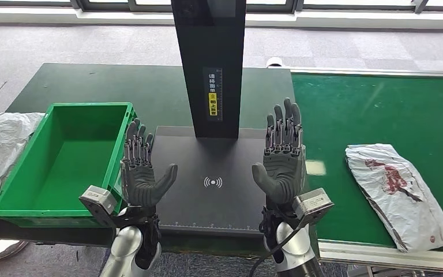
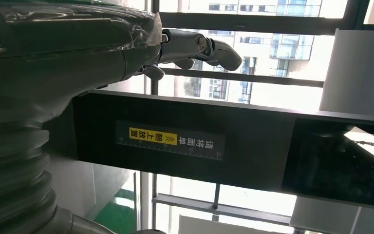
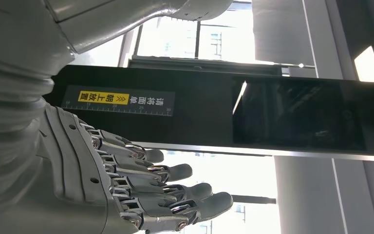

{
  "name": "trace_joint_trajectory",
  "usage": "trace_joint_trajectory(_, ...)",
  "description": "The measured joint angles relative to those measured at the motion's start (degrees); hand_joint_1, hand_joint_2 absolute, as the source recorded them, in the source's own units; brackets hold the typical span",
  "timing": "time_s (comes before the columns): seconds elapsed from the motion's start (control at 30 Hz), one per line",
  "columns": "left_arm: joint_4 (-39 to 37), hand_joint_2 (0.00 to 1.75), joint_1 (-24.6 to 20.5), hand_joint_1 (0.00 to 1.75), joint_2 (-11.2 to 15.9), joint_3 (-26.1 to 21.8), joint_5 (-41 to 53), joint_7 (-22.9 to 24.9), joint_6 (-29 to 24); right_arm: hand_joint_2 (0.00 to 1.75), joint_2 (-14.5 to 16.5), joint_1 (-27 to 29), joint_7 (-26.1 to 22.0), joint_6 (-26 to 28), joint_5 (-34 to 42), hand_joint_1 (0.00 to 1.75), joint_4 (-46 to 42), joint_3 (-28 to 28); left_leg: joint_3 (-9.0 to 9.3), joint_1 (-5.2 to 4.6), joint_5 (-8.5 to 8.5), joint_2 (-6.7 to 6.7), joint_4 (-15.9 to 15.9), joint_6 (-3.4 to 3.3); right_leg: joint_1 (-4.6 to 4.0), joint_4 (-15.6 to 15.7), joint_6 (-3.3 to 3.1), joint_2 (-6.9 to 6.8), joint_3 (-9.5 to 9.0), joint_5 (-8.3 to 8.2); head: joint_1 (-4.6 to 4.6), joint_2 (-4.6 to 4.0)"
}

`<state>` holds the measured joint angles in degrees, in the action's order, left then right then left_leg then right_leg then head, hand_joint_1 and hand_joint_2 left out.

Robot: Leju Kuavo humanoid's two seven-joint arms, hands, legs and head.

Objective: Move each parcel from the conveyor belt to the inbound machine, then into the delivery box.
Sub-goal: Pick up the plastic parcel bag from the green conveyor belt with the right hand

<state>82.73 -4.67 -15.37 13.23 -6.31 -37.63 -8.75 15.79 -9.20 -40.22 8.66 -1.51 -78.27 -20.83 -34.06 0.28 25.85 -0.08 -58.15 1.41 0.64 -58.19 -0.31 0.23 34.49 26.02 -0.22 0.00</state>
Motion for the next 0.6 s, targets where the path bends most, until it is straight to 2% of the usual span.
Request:
trace_joint_trajectory(0.4, 0.3, 1.75, 0.0, 0.00, 0.0, 0.0, 0.1, 0.3, 0.0, 1.75, 0.0, 0.1, 0.0, 0.3, -0.2, 0.00, 0.0, 0.0, 0.00, 0.00, 0.00, 0.00, 0.0, 0.00, 0.00, 0.0, 0.00, 0.00, 0.00, 0.00, 0.00, -0.01)
trace_joint_trajectory(0.6, 1.2, 1.75, 0.1, 0.00, 0.0, 0.1, 0.3, 0.9, -0.1, 1.75, 0.0, 0.5, 0.4, 3.8, -3.5, 0.00, 0.0, 0.8, 0.00, 0.00, 0.00, 0.00, 0.0, 0.00, 0.00, 0.0, 0.00, 0.00, 0.00, 0.00, 0.00, -0.02)
